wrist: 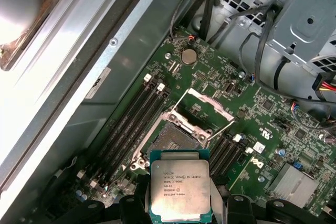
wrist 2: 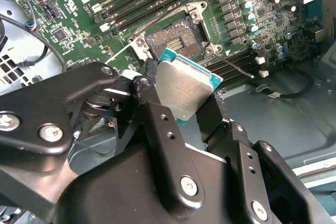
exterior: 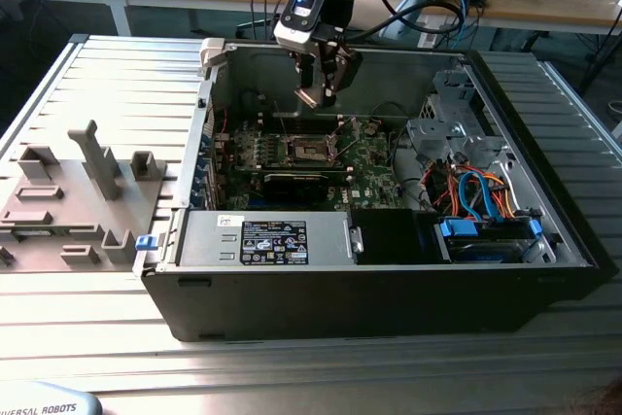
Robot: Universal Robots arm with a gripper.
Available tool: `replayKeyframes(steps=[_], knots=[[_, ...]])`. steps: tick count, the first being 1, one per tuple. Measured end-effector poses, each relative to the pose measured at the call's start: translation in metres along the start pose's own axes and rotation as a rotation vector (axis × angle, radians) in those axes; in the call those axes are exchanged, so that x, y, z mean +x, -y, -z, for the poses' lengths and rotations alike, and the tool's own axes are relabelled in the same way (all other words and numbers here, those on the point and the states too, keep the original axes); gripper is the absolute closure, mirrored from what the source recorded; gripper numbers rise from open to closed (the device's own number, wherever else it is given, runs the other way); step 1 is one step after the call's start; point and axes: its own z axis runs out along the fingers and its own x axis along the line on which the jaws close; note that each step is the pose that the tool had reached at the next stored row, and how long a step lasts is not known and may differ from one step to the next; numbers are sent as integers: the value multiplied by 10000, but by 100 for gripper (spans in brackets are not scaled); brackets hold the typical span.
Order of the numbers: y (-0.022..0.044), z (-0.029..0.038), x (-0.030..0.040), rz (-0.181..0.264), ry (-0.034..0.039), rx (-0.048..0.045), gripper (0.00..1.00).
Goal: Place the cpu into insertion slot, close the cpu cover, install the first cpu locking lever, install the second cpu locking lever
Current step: 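Place the cpu into insertion slot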
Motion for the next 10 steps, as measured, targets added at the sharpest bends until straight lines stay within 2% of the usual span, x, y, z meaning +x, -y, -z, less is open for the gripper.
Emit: replayKeyframes(steps=[10], knots=[[0, -5, 0, -85, 1, 0, 46]])
